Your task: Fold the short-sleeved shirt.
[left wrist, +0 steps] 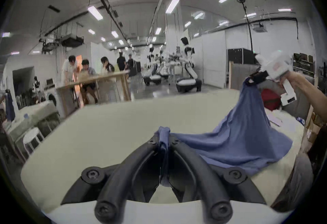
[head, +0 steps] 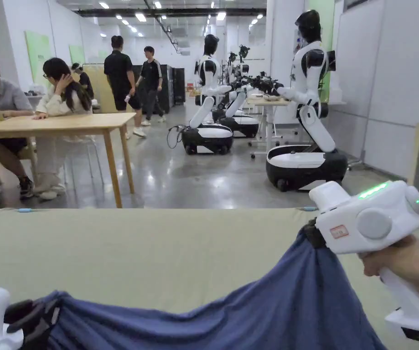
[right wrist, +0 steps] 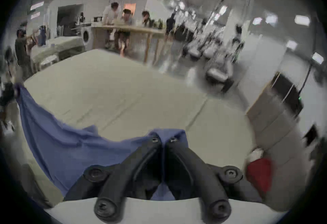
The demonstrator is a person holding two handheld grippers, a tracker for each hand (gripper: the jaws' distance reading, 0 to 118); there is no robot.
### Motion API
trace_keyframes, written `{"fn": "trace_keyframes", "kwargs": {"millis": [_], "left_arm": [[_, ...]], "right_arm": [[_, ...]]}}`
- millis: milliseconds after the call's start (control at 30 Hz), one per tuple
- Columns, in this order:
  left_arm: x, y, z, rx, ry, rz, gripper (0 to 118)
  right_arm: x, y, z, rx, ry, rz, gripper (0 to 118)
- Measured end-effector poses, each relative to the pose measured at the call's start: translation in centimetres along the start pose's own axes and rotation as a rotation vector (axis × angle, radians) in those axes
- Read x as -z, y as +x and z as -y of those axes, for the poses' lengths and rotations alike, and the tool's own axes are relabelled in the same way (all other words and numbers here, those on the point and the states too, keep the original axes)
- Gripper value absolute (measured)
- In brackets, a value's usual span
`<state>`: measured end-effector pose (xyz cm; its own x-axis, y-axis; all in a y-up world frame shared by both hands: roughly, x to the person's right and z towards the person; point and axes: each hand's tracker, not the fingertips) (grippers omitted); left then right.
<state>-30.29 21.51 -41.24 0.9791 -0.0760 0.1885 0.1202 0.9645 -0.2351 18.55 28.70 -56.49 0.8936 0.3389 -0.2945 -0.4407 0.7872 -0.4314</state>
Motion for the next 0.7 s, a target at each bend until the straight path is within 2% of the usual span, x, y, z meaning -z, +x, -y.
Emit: {"fn": "trace_keyframes", "kwargs": {"millis": [33,100,233,300,367,467,533,633,700], "left_arm": [[0.6,-0.2,-2.8,0.001,0.044,0.003,5],[1.5,-0.6,-7.8,-0.01,0.103,-0.011,5],[4.1,-1.1,-18.6,0.046,0.177,-0.168,5],[5.8,-1.7,-23.1,0.055,0.196,-0.19,5],[7.2,-2.0,-27.0,0.021,0.177,-0.145,5],[8.2,-0.7,-32.0,0.082,0.216,-0.173,5],[9.4,-0.3,-33.9,0.078,0.229,-0.19,5],[11.2,-0.4,-36.5,0.104,0.216,-0.294,5],[11.7,-1.0,-37.6,0.08,0.217,-0.317,5]], "right_arm": [[-1.9,1.1,-1.9,-0.051,0.034,0.069,2],[-5.1,3.5,-4.8,-0.077,0.098,0.162,2],[-10.0,8.7,-9.8,-0.028,0.199,0.347,2],[-11.3,10.7,-11.9,0.007,0.207,0.408,2],[-12.5,12.4,-13.9,0.04,0.23,0.41,2],[-13.3,13.9,-17.2,0.101,0.292,0.487,2],[-13.2,14.1,-19.3,0.099,0.313,0.529,2],[-13.2,13.9,-22.0,0.102,0.33,0.545,2],[-13.2,14.2,-23.5,0.148,0.357,0.513,2]]}}
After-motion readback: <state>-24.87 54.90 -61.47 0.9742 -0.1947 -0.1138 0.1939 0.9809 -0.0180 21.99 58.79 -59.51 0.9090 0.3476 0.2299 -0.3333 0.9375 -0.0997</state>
